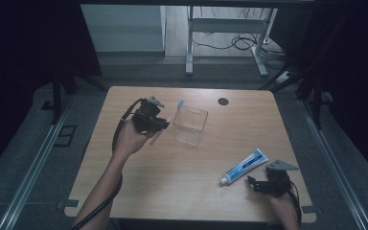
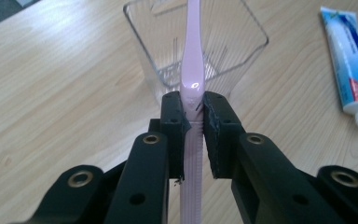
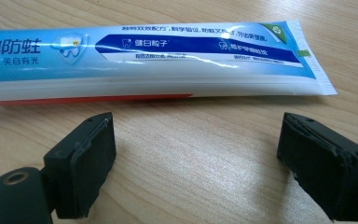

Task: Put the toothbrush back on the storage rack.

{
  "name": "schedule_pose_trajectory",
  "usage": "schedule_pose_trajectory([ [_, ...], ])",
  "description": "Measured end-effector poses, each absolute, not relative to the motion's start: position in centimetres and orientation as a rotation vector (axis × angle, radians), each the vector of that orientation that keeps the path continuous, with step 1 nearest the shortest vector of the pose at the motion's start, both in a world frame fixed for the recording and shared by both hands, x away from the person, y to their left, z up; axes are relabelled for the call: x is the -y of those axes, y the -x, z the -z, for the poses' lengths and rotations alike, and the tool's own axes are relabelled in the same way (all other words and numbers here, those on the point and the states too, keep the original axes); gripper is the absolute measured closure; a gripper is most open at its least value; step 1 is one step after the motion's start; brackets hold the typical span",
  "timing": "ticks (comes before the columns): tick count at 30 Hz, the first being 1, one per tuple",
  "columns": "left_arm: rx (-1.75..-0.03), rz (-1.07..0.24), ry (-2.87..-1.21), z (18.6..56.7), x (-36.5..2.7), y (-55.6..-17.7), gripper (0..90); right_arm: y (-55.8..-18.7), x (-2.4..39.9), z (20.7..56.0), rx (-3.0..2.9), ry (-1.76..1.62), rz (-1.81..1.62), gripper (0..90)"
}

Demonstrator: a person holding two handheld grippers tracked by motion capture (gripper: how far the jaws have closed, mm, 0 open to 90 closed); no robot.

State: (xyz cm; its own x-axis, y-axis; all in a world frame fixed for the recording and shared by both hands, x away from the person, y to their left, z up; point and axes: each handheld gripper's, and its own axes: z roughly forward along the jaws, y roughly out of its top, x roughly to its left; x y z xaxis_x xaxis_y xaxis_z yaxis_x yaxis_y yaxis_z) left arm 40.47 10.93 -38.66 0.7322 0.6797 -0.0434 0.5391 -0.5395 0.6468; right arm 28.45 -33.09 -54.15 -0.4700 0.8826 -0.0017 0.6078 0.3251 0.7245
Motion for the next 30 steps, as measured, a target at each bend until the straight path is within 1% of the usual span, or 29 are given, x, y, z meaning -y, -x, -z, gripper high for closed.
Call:
schedule_pose_trajectory([
  [17,-0.911,-0.303,-2.175,38.2,-8.1,-43.4,79.2,-28.5,33.1,54.2,-2.199,-1.319,-0.942,11.4],
  [30,-0.916,-0.362,-2.09,38.8,-5.1,-45.7,79.1,-28.5,33.1,54.2,-2.2,-1.318,-0.942,11.5],
])
